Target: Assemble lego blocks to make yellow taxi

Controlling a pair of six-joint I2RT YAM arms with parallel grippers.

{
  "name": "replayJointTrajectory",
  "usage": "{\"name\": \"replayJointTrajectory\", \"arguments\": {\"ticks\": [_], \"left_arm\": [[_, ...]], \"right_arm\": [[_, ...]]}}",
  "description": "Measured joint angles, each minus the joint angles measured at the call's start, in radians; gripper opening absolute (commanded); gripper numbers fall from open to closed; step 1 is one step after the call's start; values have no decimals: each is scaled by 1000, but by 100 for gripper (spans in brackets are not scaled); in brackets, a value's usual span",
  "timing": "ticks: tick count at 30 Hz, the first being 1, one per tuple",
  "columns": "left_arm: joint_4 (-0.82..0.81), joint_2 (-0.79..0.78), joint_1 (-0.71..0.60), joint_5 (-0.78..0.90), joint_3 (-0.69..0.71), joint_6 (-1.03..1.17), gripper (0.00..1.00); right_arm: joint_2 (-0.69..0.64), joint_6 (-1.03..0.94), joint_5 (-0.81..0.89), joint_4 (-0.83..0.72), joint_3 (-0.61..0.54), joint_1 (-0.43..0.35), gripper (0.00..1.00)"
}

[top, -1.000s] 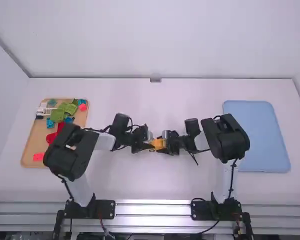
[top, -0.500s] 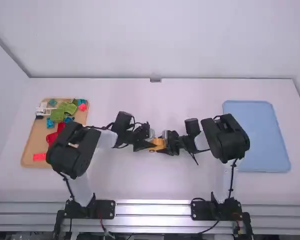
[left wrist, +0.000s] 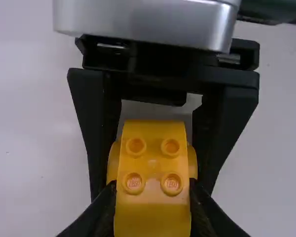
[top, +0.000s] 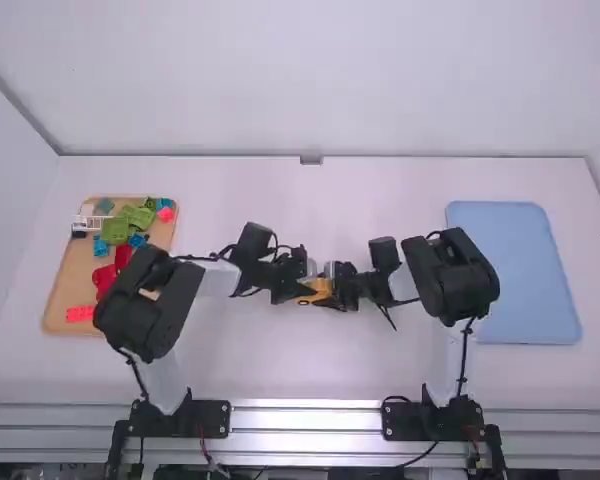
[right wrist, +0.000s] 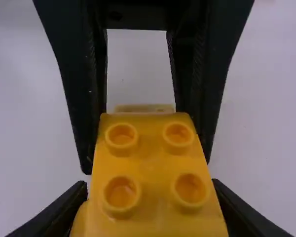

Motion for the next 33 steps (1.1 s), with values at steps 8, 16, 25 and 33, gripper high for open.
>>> {"name": "replayJointTrajectory", "arguments": {"ticks": [8,16,25,33], "left_arm": [[-32,-82,0,-71,-42,2,2],[39,-89,3,-66,-88,2,2],[152,-89,139,50,-187,2,2],[245,-76,102,122,-200,1,2]], "right_arm": [[0,0,-2,2,0,3,31],[0,1,3,2,0,3,31],[0,3,4,5,0,3,31],[0,3,7,9,0,3,31]]}}
